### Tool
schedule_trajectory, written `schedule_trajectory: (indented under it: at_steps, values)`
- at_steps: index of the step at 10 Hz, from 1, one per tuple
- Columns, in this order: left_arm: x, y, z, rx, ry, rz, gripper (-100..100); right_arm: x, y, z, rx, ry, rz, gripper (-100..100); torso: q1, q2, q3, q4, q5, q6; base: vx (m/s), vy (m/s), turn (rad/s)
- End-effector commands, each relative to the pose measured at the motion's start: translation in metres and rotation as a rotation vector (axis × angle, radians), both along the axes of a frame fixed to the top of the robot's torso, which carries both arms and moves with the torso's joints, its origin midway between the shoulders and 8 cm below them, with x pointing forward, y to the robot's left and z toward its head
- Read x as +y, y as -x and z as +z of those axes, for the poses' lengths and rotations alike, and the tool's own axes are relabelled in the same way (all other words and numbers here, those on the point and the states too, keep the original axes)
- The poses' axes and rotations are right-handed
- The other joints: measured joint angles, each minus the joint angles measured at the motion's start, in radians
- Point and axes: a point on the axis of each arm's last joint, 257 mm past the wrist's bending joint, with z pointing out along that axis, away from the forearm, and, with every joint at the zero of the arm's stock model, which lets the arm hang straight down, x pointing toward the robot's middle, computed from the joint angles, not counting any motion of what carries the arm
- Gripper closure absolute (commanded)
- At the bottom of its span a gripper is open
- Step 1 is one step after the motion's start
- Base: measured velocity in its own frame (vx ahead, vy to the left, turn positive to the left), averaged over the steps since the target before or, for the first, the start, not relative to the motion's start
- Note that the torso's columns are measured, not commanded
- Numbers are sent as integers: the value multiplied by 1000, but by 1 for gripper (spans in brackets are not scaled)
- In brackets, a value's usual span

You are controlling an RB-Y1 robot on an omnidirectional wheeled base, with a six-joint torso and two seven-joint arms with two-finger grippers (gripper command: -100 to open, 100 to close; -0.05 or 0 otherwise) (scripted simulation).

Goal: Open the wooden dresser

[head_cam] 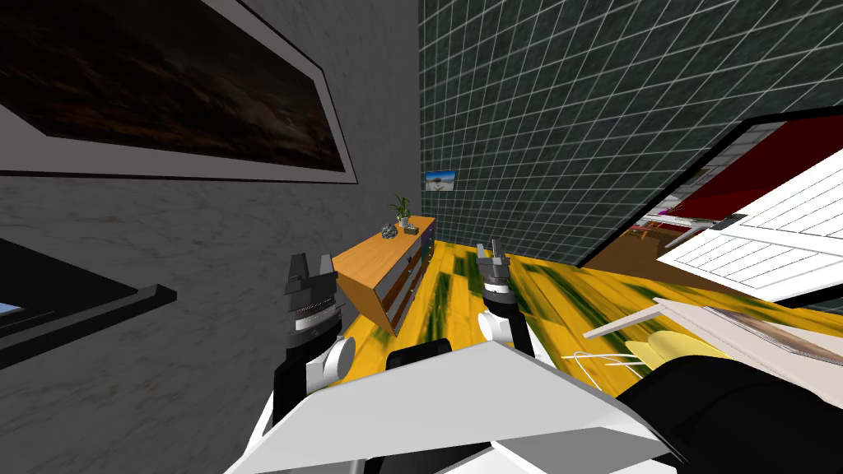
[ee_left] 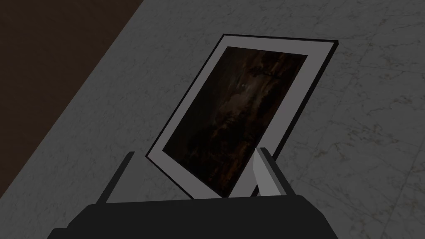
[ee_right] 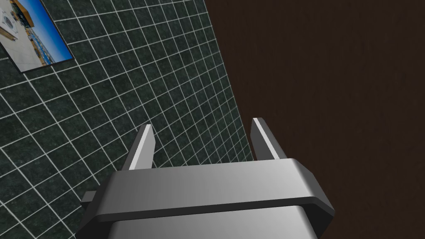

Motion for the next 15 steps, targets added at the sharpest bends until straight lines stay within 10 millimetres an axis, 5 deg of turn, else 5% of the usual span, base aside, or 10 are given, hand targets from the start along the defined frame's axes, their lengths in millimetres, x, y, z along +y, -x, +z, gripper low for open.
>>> schedule_trajectory:
  at_steps: [1, 9, 10, 15]
  values:
    - [0, 0, 0, 0, 0, 0, 0, 0, 0, 0, 0, 0, 0, 0, 0, 40, -82, 41, 0, 0, 0, 0, 0]
    - [0, 0, 0, 0, 0, 0, 0, 0, 0, 0, 0, 0, 0, 0, 0, 618, -1234, 617, 0, 0, 0, 0, 0]
    - [-3, -3, -4, 16, -35, -18, -100, 0, 0, 0, 0, 0, 0, 0, 0, 691, -1382, 691, 0, 0, 31, -17, 19]
    - [3, -19, -32, 108, -97, -54, -100, 0, 0, 0, 0, 0, 0, 0, -1, 736, -1477, 737, 0, 0, 84, -84, 50]
